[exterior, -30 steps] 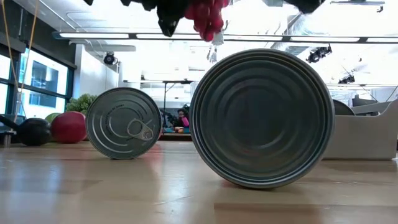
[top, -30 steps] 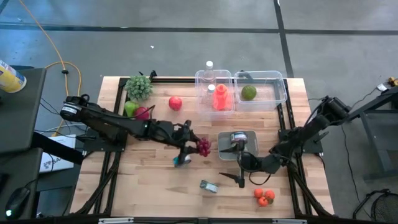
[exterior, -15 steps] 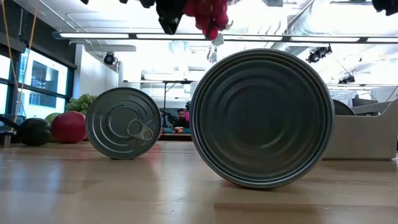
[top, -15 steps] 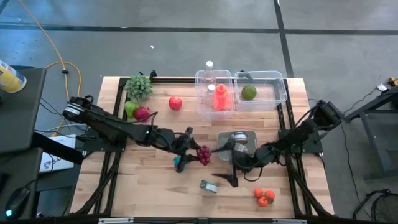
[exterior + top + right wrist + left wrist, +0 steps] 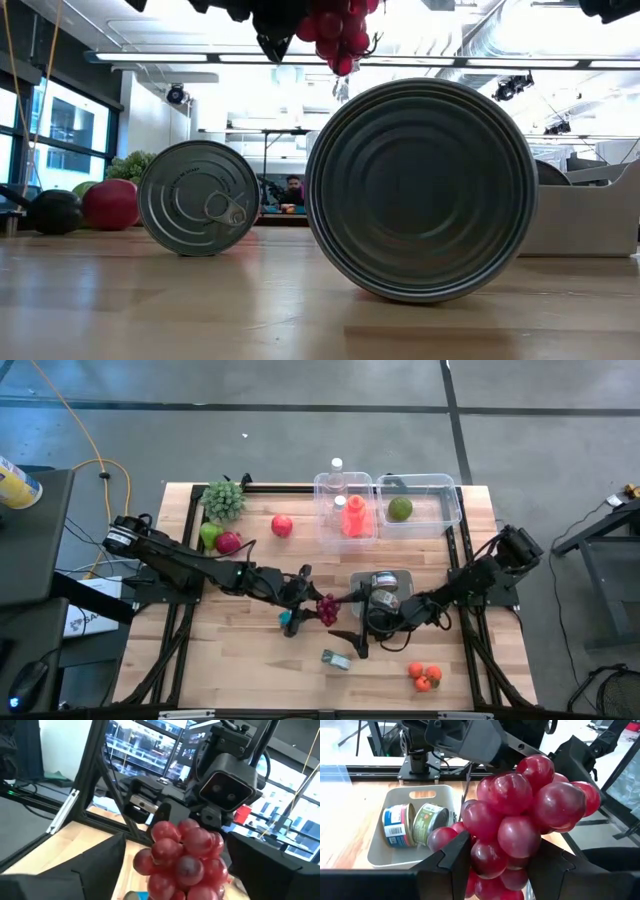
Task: Pick & Place Food Item
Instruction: Put the grapes into the right transparent bin
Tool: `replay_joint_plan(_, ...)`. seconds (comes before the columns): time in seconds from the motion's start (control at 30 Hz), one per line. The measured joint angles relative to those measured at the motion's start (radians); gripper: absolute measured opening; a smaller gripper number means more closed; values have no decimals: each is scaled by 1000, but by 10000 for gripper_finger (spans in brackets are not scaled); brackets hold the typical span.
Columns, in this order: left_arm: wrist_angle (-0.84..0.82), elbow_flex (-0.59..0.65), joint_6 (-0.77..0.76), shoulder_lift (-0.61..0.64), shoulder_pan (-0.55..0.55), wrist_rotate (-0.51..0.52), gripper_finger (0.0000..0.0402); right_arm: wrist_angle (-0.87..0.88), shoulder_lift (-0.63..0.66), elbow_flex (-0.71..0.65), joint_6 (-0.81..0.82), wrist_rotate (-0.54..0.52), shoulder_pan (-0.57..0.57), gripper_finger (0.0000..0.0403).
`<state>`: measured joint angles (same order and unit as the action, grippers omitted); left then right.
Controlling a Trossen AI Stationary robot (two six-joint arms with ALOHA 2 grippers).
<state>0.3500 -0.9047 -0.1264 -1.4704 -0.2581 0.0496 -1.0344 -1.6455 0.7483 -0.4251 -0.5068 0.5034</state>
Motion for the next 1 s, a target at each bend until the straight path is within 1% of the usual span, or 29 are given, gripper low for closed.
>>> replay_joint_plan(0.13,-1,0,7,0,0,0,155,16,0,0,4,0,-1,287)
replay_joint_plan(0.4,-9,0,7,0,0,-2,155,35,0,0,10,0,1,177)
replay_joint_plan(0.57,-10,0,9,0,0,-11,155,35,1,0,13,12,1,126)
replay_joint_plan(0.67,-9,0,9,0,0,-24,155,35,2,0,13,13,1,109)
replay_joint_plan(0.77,-9,0,8,0,0,-26,155,35,2,0,13,14,1,101)
replay_joint_plan(0.9,-9,0,8,0,0,-26,155,35,2,0,14,16,1,101)
replay_joint_plan(1.0,-9,1,6,0,0,-30,155,42,2,0,63,38,0,105)
